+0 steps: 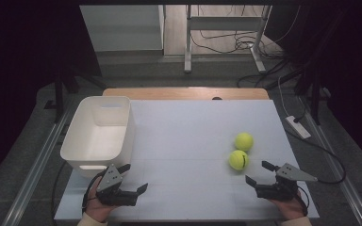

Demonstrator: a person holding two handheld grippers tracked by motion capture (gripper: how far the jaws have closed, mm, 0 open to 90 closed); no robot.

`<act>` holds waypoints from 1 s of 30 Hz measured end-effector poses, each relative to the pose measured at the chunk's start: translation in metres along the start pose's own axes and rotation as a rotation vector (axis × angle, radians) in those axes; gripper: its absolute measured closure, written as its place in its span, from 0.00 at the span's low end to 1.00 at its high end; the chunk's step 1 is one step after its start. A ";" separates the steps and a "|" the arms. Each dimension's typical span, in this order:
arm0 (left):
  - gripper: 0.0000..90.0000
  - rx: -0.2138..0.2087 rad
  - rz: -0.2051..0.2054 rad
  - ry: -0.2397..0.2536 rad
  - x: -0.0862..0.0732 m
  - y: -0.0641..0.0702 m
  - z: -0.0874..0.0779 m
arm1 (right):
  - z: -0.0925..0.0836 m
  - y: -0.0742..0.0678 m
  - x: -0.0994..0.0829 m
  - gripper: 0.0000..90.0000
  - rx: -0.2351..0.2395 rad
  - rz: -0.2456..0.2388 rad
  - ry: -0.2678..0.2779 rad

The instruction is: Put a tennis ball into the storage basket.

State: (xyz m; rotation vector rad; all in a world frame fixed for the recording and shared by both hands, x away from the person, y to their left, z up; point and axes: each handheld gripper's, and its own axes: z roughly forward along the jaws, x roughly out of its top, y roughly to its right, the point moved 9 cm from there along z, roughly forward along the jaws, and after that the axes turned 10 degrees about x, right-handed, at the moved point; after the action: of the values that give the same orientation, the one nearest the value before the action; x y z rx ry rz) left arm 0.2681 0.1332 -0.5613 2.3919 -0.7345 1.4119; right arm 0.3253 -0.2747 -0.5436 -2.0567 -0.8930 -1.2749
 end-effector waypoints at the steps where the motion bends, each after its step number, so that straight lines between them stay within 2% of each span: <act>1: 0.09 0.000 -0.002 0.000 0.000 0.000 0.000 | 0.000 0.000 0.000 0.11 0.002 -0.001 -0.001; 16: 0.08 0.004 -0.027 0.000 0.005 0.001 -0.001 | 0.004 -0.004 -0.001 0.12 0.042 -0.022 -0.008; 30: 0.09 0.004 -0.045 -0.001 0.011 0.006 -0.002 | 0.002 -0.011 0.000 0.12 0.050 -0.031 -0.003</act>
State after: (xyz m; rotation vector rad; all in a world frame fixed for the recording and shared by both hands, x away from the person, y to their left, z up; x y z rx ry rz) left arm 0.2682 0.1262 -0.5513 2.3973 -0.6740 1.3954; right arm 0.3183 -0.2665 -0.5435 -2.0145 -0.9520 -1.2529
